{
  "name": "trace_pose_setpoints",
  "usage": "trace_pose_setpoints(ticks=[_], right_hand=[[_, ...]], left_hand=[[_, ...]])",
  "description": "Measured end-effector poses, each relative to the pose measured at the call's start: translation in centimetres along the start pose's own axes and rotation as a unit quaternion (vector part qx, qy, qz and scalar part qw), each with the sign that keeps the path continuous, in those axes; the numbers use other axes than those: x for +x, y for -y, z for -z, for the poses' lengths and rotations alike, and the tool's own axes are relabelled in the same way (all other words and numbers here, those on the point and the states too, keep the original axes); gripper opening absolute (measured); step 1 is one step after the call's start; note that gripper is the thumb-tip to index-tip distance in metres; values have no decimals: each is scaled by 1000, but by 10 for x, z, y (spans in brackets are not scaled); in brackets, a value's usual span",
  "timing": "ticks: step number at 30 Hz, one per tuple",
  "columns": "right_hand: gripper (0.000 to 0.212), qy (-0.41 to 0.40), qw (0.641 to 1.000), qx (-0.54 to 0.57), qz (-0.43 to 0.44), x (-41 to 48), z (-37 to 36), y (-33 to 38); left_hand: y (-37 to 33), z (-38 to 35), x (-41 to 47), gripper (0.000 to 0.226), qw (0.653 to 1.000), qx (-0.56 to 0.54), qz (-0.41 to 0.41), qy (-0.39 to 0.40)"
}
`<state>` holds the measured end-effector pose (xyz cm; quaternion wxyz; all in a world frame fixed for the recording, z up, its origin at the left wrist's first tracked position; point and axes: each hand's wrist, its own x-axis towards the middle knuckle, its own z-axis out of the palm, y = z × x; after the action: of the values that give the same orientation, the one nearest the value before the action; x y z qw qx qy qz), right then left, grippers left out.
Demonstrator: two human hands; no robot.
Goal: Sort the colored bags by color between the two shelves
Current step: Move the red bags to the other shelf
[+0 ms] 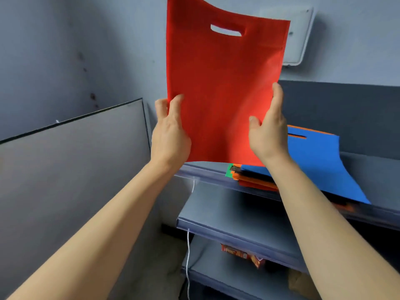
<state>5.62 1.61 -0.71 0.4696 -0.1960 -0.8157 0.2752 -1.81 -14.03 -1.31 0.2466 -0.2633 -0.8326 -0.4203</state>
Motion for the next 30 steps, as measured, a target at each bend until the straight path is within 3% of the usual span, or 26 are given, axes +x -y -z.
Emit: trace_pose_setpoints(ticks=[6,10,20,30], right_hand=[[38,121,978,109,128,-37,-58,57],[35,214,947,171,170,-88,-76,107],[38,370,814,347,283,-254,-52,275],[35,446,690,455,344,-465,39,435]], left_hand=[[33,88,-54,76,980,118,111,-116],[41,151,-112,78,945,202,187,-174],[11,331,-282,73,819,362,311,-319],[-34,511,-476,69,695,464,368,-407]])
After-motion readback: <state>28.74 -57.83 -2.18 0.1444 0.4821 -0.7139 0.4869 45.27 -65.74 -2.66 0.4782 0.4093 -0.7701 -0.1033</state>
